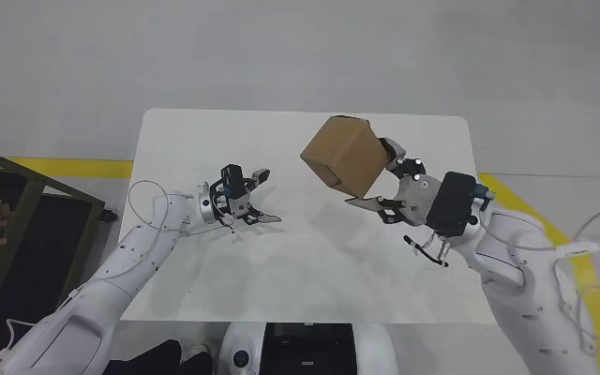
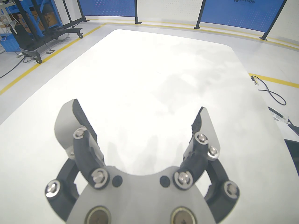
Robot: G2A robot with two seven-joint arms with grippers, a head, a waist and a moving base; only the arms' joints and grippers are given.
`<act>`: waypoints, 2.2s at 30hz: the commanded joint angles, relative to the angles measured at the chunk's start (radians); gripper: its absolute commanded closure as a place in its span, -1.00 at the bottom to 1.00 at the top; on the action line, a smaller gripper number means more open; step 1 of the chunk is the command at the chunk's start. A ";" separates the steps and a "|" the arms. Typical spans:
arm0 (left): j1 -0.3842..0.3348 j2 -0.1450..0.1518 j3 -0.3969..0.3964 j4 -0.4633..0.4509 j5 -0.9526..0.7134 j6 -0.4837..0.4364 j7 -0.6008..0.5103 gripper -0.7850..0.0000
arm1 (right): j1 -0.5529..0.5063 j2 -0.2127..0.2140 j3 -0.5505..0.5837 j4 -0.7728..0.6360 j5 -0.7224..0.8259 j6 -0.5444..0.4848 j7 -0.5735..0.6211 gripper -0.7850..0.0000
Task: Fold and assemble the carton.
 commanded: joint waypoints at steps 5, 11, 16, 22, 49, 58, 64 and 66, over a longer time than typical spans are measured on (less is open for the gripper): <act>0.000 0.000 0.000 0.000 0.000 0.000 0.000 -1.00 | 0.002 -0.004 -0.038 0.056 0.001 0.002 0.035 0.06; 0.000 0.000 0.000 0.000 0.000 0.000 0.000 -1.00 | 0.021 -0.011 -0.100 0.157 0.001 0.012 0.095 0.04; 0.000 0.000 0.000 0.000 0.000 0.000 0.000 -1.00 | 0.038 -0.018 -0.163 0.257 -0.024 0.015 0.176 0.07; 0.000 0.000 0.000 0.000 0.000 0.000 0.000 -1.00 | 0.064 -0.028 -0.220 0.407 -0.035 0.033 0.219 0.04; 0.000 0.000 0.000 0.000 0.000 0.000 0.000 -1.00 | 0.047 -0.050 -0.301 0.388 -0.190 0.180 0.211 -1.00; 0.000 0.000 0.000 0.000 0.000 0.000 0.000 -1.00 | -0.196 0.002 -0.053 0.208 -0.312 0.180 -0.101 -1.00; 0.000 0.000 0.000 0.000 0.000 0.000 0.000 -1.00 | -0.286 0.014 0.106 0.217 -0.258 0.238 -0.221 -1.00; 0.000 0.000 0.000 0.000 0.000 0.000 0.000 -1.00 | -0.296 0.016 0.140 0.226 -0.245 0.237 -0.233 -1.00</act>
